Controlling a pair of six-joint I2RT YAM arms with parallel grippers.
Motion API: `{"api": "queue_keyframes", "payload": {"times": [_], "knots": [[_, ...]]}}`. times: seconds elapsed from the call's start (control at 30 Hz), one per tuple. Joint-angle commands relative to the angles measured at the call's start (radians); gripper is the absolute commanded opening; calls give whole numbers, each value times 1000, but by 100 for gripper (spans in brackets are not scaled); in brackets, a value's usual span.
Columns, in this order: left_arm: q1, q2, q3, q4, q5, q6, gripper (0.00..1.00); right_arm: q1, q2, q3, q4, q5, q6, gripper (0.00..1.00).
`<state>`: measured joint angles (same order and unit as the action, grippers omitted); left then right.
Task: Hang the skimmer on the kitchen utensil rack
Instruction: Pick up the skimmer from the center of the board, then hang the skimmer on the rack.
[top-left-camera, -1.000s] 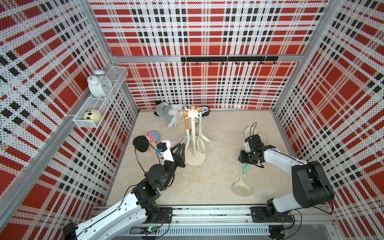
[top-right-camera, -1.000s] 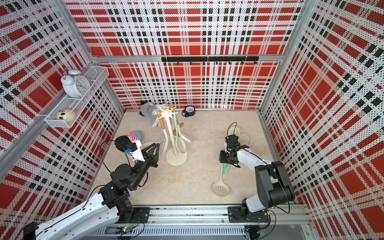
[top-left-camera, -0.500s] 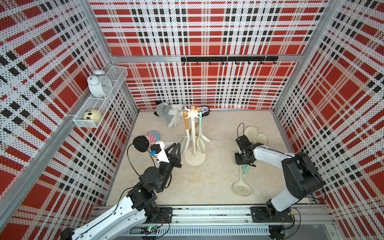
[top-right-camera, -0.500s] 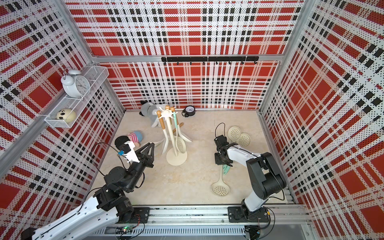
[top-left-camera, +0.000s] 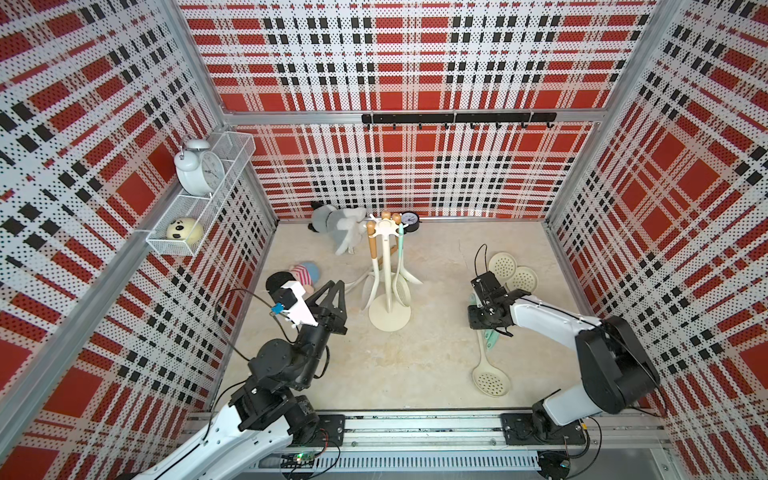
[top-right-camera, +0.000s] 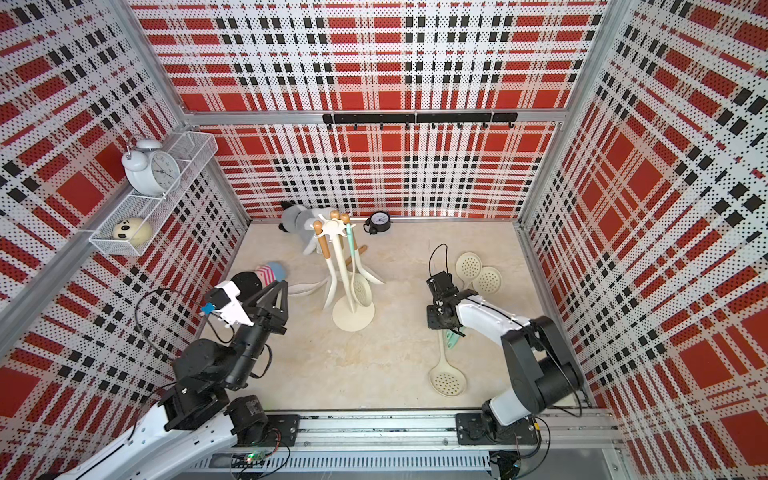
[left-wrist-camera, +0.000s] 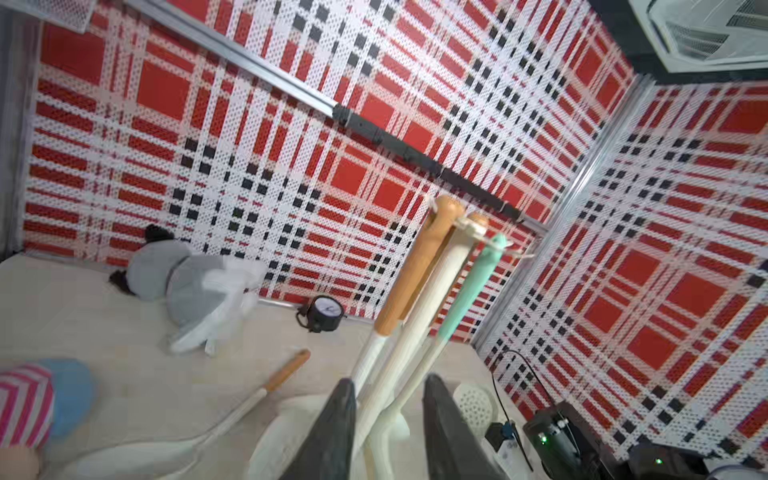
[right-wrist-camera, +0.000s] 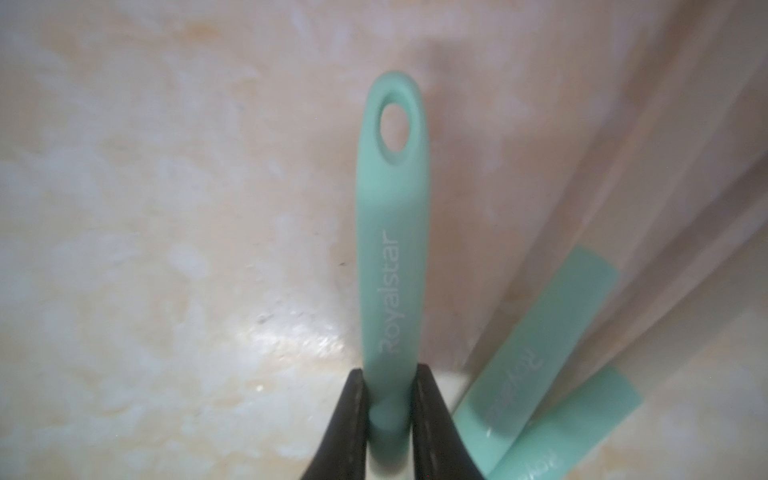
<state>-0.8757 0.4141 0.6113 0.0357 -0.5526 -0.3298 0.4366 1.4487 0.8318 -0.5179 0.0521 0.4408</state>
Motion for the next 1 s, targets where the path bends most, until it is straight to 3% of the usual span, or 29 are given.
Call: {"api": "queue_keyframes", "payload": {"times": [0.0, 0.3, 0.5, 0.63, 0.77, 0.97], "knots": [[6, 40, 109, -38, 116, 45, 33, 4, -195, 14, 104, -66, -20, 0], [-37, 333, 322, 16, 409, 88, 32, 22, -531, -94, 515, -406, -25, 0], [-189, 532, 442, 53, 373, 119, 31, 144, -578, -55, 614, -359, -100, 0], [-211, 580, 456, 110, 340, 85, 31, 267, -541, 10, 594, -242, -185, 0], [-141, 569, 462, 103, 367, 8, 31, 315, -481, 91, 496, -177, -256, 0], [197, 434, 422, 100, 603, -173, 30, 314, -346, 345, 167, -271, -385, 0]]}}
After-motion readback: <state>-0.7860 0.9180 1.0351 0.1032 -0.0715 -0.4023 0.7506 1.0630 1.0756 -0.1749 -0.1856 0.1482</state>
